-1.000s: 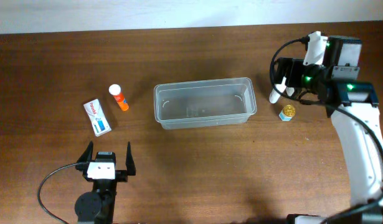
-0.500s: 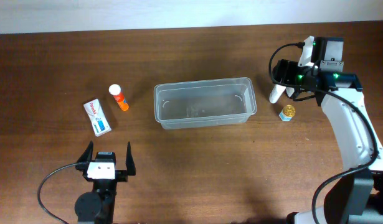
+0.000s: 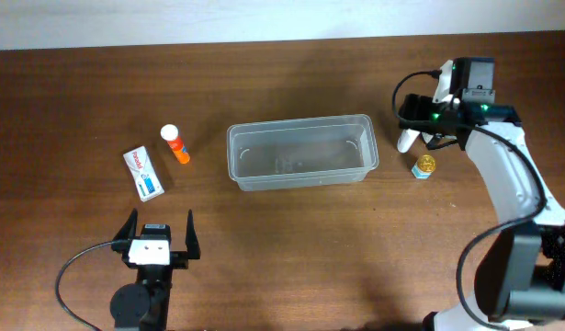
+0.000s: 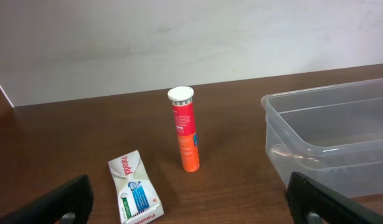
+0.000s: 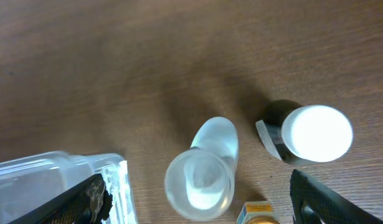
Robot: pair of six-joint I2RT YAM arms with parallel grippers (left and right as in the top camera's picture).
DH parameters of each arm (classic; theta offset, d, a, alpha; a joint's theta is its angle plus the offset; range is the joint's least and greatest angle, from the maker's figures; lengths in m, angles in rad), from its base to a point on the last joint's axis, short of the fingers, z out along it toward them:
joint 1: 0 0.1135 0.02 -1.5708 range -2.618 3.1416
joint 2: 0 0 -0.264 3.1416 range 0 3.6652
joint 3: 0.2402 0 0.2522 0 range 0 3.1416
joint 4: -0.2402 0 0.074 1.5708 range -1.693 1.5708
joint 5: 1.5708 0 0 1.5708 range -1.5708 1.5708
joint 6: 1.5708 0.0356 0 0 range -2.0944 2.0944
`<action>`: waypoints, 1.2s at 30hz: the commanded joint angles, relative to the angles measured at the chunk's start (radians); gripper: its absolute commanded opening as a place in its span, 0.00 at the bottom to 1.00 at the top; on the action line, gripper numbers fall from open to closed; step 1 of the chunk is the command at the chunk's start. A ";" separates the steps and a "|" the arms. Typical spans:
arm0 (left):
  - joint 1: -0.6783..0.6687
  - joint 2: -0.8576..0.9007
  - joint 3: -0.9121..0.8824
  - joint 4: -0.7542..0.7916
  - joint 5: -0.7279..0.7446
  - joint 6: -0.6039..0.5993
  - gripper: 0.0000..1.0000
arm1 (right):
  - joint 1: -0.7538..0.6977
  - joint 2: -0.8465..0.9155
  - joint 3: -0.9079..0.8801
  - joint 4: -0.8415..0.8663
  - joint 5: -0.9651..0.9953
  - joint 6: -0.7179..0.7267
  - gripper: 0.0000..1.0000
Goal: Pack container
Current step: 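Move the right gripper up over the white pump bottle, then lower the right gripper and close it on the white pump bottle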
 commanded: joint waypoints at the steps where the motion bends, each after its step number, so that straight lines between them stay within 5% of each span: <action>1: 0.006 -0.008 -0.002 -0.005 -0.006 0.016 0.99 | 0.000 0.020 0.011 0.005 0.015 0.001 0.86; 16: 0.006 -0.008 -0.002 -0.005 -0.006 0.016 0.99 | 0.013 0.021 0.011 0.043 0.015 -0.150 0.79; 36: 0.006 -0.008 -0.002 -0.005 -0.006 0.016 0.99 | 0.027 0.059 0.010 0.070 0.008 -0.159 0.71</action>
